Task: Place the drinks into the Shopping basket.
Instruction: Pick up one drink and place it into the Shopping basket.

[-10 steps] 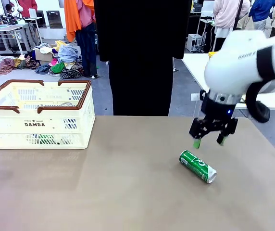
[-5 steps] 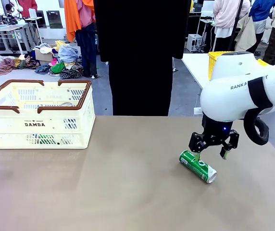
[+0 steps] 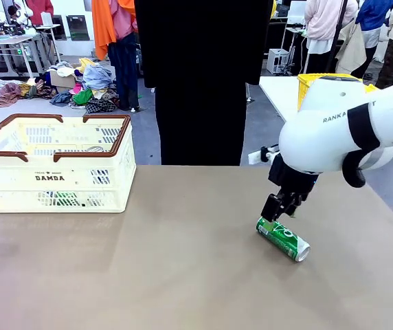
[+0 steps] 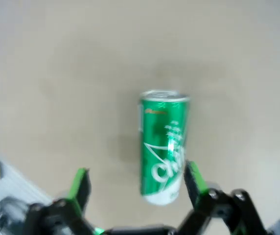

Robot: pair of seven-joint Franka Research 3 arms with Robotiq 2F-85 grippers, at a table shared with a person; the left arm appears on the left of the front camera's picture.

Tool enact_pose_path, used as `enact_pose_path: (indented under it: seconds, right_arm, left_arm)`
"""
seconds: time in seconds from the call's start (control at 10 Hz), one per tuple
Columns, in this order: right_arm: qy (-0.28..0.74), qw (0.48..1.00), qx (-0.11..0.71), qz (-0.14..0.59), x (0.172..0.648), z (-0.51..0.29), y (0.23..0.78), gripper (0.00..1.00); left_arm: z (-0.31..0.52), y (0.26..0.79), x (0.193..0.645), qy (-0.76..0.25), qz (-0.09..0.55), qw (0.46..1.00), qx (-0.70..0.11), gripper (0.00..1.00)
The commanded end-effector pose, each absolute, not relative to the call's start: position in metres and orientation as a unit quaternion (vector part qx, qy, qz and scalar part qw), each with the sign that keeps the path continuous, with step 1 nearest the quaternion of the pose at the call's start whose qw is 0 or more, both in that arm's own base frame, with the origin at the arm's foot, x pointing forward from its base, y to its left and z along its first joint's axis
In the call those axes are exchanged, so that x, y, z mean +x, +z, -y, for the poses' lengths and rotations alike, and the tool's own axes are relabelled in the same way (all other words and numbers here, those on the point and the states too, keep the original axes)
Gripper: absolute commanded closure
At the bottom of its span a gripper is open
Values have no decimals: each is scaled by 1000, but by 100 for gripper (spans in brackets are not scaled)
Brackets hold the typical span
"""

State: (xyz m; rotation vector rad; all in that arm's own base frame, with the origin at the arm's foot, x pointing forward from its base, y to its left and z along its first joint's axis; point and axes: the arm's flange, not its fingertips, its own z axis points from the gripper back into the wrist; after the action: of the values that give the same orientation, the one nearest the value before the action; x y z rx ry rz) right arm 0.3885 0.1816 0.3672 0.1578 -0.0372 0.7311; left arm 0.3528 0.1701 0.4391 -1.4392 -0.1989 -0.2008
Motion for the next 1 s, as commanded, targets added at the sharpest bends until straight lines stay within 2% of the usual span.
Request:
enact_pose_path:
  seconds: [0.0,0.2,0.3,0.9]
  right_arm:
    - [436,893,114,-3,392,-174,359,0]
    - [397,916,59,8,392,-177,359,0]
    - [425,901,91,11,387,-182,360,0]
    - [398,915,61,4,399,-174,327,0]
  left_arm:
    - [-170,442,351,-91,89,741,-660,0]
    - [-170,442,351,-91,89,741,-660,0]
    - [-170,442,351,-91,89,741,-660,0]
    - [-170,442,351,-91,89,741,-660,0]
